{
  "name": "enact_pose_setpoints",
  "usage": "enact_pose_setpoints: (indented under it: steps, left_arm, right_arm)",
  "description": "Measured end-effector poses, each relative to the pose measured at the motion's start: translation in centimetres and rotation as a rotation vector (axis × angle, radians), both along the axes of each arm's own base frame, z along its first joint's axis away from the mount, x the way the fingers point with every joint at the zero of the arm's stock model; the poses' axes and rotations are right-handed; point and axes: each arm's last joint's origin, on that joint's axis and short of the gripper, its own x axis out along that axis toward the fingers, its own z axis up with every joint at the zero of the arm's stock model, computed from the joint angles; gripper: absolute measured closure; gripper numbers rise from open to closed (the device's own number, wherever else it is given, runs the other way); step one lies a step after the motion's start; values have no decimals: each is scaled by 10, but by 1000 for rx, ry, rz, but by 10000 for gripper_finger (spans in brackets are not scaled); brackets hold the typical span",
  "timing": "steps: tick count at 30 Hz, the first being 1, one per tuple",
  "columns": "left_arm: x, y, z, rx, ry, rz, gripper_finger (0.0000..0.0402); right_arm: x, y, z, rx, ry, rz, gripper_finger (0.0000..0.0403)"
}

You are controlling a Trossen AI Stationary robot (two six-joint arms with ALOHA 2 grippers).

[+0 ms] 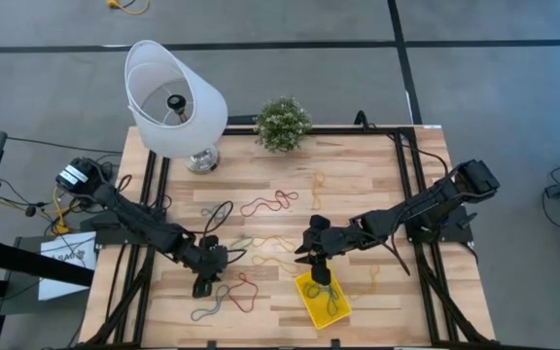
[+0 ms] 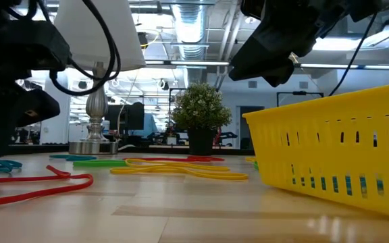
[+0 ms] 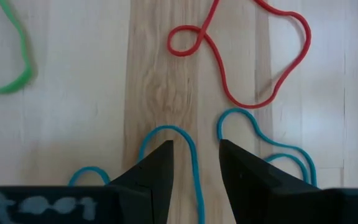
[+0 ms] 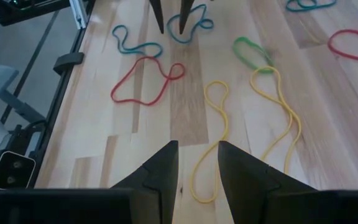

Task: Pick and place items into bin
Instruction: Put the middle blue rubber band into the bin

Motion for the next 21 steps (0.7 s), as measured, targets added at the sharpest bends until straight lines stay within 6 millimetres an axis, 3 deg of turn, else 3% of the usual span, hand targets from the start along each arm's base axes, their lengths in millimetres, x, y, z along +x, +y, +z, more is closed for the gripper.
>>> enact_pose_setpoints:
  steps: [16,21]
  left_arm:
    - [6,-12,-21,103,21,21,287]
    - [12,-15,-13,156,-2,-56,337]
  right_arm:
    - [0,-1,0,-1,1,-2,295]
    - [0,-1,0,-1,1,-3,295]
